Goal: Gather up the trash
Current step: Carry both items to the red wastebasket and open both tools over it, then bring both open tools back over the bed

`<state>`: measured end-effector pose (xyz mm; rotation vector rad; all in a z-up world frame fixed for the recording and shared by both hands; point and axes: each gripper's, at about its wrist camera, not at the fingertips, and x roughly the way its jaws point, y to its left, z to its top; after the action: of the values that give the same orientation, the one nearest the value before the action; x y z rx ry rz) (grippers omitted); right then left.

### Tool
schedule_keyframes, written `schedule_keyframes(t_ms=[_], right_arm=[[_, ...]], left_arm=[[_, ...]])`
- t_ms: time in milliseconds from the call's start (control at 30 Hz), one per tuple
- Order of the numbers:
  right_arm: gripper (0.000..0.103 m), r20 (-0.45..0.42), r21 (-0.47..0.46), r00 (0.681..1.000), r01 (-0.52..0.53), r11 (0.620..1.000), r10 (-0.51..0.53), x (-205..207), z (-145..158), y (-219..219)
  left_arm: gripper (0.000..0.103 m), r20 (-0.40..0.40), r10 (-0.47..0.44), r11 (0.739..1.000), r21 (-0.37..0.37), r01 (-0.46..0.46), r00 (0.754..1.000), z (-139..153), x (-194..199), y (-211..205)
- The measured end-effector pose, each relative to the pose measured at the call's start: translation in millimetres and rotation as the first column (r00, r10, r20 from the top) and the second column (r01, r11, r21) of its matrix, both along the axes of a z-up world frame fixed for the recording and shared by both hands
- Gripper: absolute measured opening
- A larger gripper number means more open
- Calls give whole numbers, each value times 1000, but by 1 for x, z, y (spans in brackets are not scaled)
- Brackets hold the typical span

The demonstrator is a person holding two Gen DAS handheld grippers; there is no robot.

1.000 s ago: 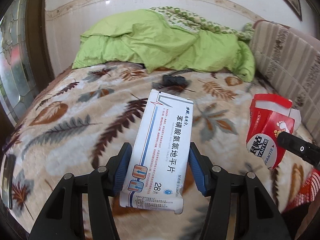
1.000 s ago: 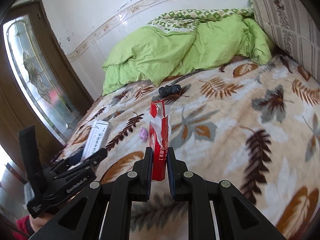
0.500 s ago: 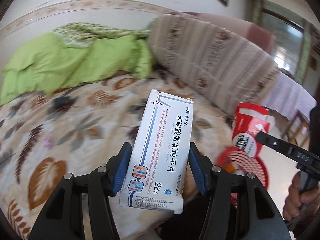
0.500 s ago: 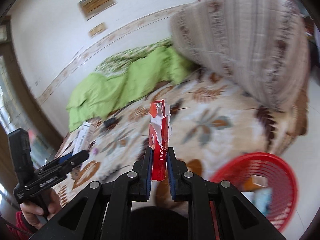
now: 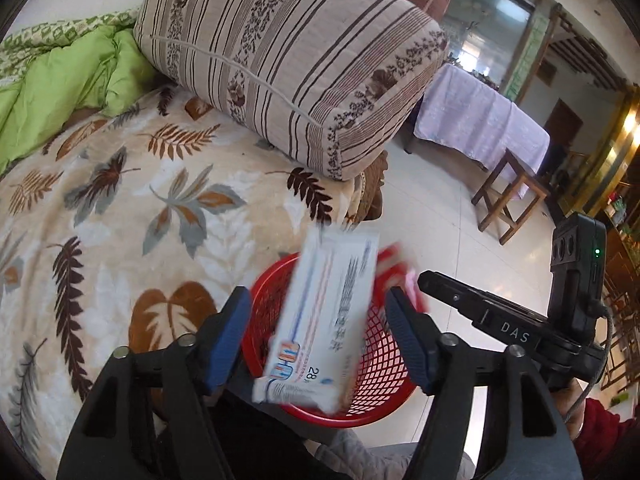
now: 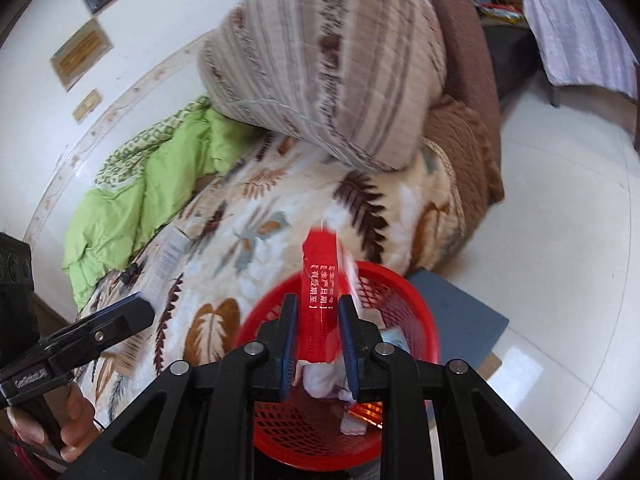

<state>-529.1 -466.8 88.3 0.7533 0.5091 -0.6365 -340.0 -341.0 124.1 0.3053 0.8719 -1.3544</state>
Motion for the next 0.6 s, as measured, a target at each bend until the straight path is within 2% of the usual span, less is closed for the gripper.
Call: schedule_keyframes(t_ms=[167,300,433,500,600], right_arm=[[22,23,-29,1000,-18,999,18,3,8,0],[25,61,-39,993,-95,995,98,33,19,8],[36,60,-62,977,-200,978,204,81,25,27],[46,43,-85,966,-252,964,256,107,28,41],[48,22,-107,945,-323,940,327,148,30,61]], left_arm=[[69,3,57,998,-15,-57,998,6,23,17],[70,18,150,988,-38,-149,989,16,50,43],[71,40,253,967,-41,-252,967,18,79,79],[71,55,311,950,-31,-309,949,16,94,101],[72,65,396,918,-22,-396,916,11,116,137]])
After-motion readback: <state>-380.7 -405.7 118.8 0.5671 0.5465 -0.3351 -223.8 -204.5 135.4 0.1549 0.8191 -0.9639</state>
